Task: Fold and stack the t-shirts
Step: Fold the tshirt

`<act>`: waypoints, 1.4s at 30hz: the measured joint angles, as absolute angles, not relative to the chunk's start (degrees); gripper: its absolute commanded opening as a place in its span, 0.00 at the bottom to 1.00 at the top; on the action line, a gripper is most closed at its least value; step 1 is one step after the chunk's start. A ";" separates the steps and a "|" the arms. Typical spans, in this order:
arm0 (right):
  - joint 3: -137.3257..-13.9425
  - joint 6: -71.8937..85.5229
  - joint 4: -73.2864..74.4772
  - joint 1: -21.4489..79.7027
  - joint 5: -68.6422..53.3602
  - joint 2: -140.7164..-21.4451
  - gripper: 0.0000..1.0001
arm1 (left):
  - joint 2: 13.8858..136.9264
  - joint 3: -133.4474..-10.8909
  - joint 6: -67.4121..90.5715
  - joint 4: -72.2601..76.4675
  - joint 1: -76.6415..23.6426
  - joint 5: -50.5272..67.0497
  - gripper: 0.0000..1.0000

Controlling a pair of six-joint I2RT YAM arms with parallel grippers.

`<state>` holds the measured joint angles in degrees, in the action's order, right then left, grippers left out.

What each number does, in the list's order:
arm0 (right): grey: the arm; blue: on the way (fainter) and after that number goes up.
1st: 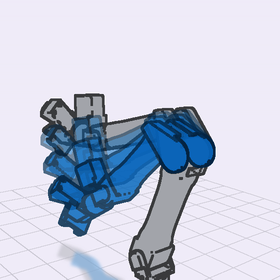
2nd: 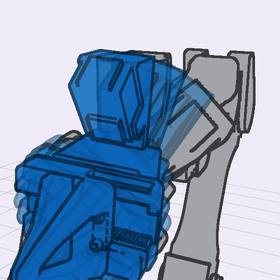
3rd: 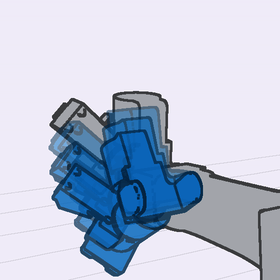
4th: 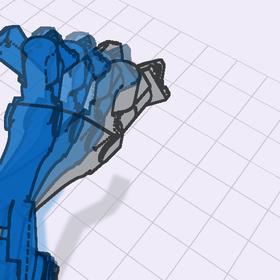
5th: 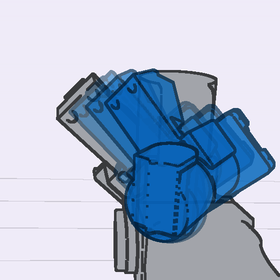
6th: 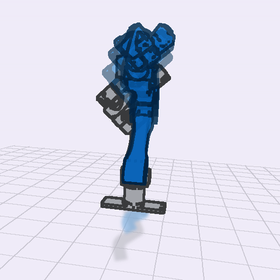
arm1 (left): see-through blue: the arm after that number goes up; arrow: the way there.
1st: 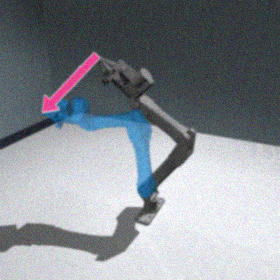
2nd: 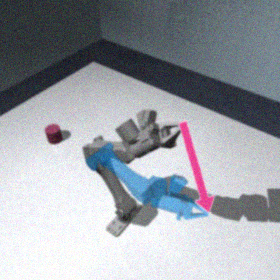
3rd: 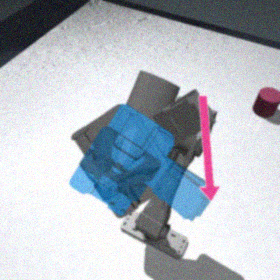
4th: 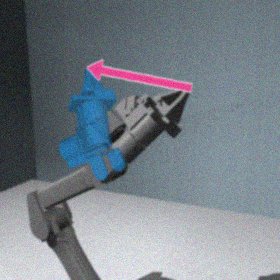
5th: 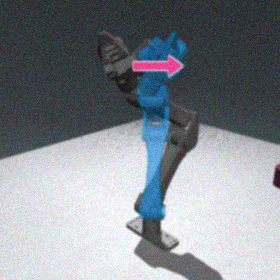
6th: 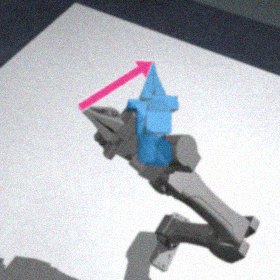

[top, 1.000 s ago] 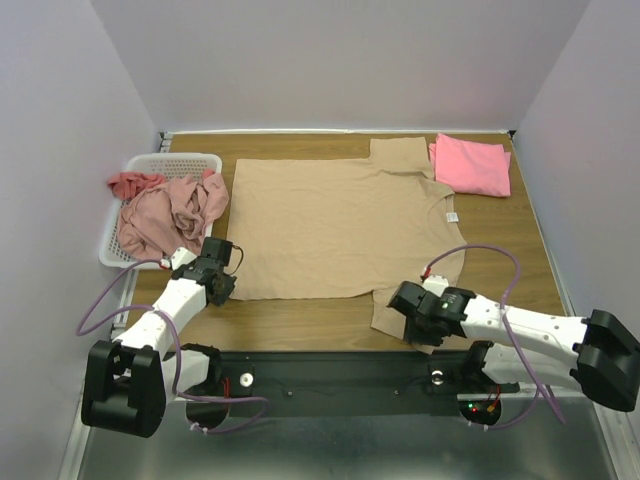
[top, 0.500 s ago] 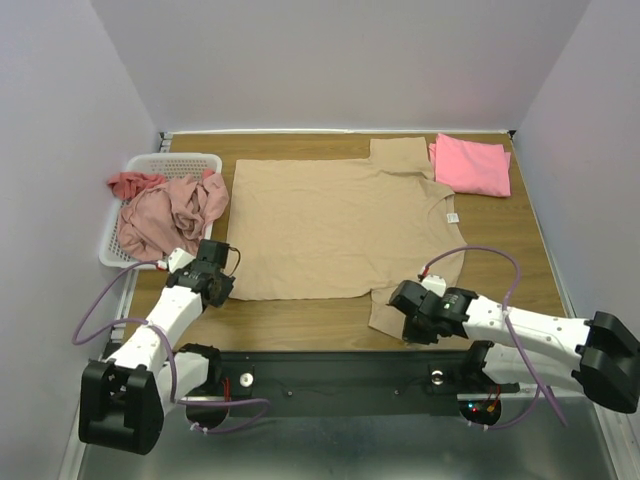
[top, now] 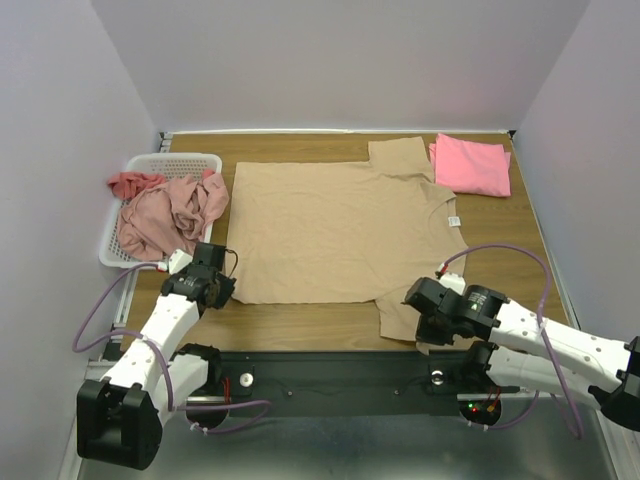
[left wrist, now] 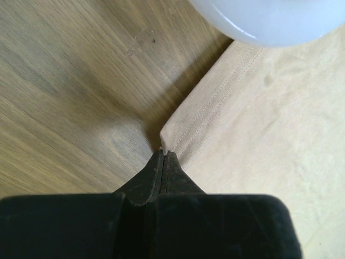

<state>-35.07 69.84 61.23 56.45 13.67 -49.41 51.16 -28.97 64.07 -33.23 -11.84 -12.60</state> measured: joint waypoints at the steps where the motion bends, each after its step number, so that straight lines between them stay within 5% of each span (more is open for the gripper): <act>1: -35.29 69.91 61.60 56.45 13.85 -49.19 0.01 | 51.13 -28.97 64.07 -33.36 -11.84 -12.58 0.00; 16: -48.47 65.30 61.60 55.22 26.22 -64.40 0.01 | 58.22 -38.11 63.81 -34.54 -11.86 -13.56 0.00; 42: -69.19 34.17 40.45 27.77 28.21 -85.21 0.01 | 79.22 -55.55 63.79 -31.53 -10.22 -18.06 0.00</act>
<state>-69.19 34.17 40.45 27.77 28.21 -85.21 79.22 -55.55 63.79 -31.53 -10.22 -18.06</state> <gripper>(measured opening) 0.044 0.019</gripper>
